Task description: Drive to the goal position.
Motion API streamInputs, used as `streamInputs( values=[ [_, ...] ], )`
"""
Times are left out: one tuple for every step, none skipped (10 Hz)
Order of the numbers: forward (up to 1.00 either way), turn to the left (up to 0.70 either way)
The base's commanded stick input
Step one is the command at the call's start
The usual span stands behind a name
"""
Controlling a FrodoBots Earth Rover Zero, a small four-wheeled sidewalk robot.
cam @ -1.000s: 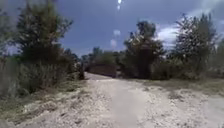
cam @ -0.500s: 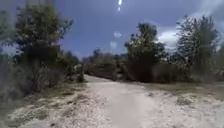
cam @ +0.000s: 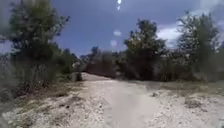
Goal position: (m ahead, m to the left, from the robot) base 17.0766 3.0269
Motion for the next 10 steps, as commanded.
streamInputs(
  values=[
    [0.50,0.16],
    [0.50,0.44],
    [0.50,0.50],
    [0.50,0.34],
    [0.50,0.00],
    [0.50,0.00],
    [0.50,0.00],
    [0.50,0.00],
    [0.50,0.00],
    [0.50,0.00]
  ],
)
